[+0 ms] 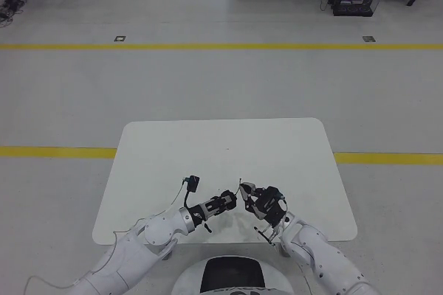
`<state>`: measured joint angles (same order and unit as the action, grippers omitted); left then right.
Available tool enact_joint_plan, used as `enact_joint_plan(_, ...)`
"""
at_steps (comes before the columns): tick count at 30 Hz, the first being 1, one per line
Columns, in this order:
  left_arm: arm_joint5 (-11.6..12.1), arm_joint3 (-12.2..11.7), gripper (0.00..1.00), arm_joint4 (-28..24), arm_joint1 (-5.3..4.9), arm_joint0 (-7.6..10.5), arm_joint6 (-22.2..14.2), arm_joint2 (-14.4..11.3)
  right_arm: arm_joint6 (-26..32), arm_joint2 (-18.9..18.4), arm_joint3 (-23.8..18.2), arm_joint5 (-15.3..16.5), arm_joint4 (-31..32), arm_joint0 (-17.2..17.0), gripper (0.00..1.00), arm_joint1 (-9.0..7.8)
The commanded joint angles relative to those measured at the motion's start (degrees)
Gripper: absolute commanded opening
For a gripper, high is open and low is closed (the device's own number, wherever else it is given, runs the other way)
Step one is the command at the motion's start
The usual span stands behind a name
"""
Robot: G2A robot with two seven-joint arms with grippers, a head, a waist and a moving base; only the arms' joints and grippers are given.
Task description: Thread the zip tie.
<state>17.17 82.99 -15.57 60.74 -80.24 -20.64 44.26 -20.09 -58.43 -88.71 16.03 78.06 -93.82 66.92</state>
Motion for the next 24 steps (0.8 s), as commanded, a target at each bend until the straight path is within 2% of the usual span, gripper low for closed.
enact_joint_plan(1, 0.0, 0.0, 0.00, 0.0, 0.00, 0.00, 0.0, 0.0, 0.2, 0.0, 0.1, 0.0, -0.1, 0.0, 0.00, 0.02)
enact_joint_plan(24, 0.0, 0.0, 0.00, 0.0, 0.00, 0.00, 0.0, 0.0, 0.8, 0.5, 0.7, 0.4, 0.0, 0.5, 0.00, 0.28)
